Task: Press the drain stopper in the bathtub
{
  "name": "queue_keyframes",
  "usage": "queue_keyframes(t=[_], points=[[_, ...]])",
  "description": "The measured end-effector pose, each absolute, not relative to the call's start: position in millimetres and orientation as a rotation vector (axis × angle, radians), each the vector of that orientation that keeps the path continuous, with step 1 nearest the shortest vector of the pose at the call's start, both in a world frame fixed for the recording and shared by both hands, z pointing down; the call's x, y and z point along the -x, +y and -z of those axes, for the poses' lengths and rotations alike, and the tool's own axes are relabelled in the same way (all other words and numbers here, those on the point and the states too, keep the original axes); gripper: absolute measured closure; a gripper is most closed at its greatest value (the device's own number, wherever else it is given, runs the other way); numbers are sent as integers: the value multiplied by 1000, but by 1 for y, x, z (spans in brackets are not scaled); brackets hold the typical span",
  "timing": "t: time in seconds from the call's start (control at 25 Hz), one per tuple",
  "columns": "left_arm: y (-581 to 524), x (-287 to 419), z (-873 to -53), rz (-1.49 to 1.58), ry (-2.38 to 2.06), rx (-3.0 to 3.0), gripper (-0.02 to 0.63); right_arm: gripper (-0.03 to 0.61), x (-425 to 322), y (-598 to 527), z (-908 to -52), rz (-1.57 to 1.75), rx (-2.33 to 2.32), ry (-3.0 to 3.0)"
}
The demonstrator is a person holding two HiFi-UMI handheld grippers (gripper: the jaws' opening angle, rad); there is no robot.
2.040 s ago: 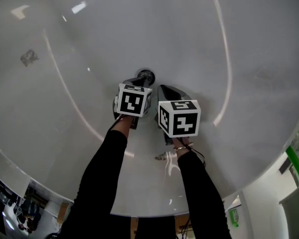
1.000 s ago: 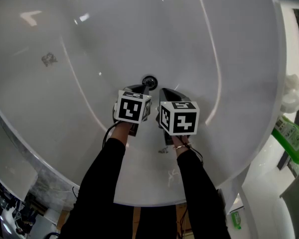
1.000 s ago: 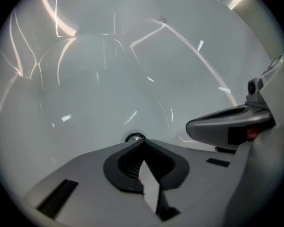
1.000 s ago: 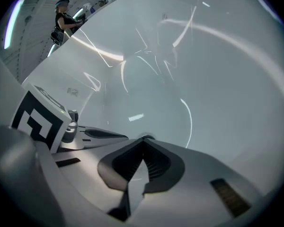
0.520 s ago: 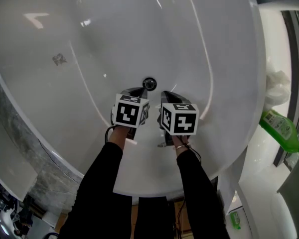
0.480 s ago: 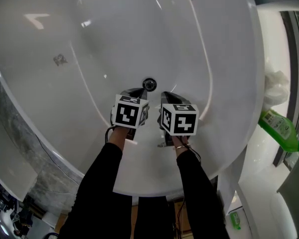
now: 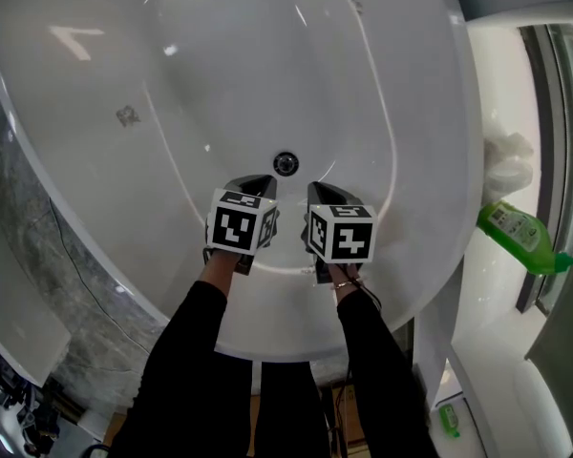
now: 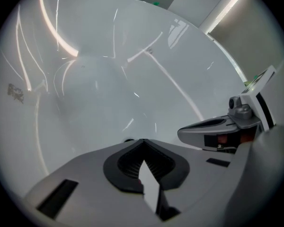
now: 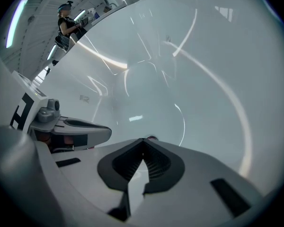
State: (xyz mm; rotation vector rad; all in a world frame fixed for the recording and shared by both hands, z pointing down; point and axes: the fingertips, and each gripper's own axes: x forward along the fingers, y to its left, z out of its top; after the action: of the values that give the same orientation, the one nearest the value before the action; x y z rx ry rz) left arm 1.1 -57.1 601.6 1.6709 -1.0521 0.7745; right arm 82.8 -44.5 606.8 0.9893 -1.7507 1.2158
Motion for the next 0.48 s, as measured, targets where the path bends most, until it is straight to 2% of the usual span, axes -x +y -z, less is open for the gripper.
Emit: queue_keyframes(t=[0.48], points=[[-52,4,-558,-739,-1059,-1688,606,577,-82,-35,-575,-1209,-995,-1757]])
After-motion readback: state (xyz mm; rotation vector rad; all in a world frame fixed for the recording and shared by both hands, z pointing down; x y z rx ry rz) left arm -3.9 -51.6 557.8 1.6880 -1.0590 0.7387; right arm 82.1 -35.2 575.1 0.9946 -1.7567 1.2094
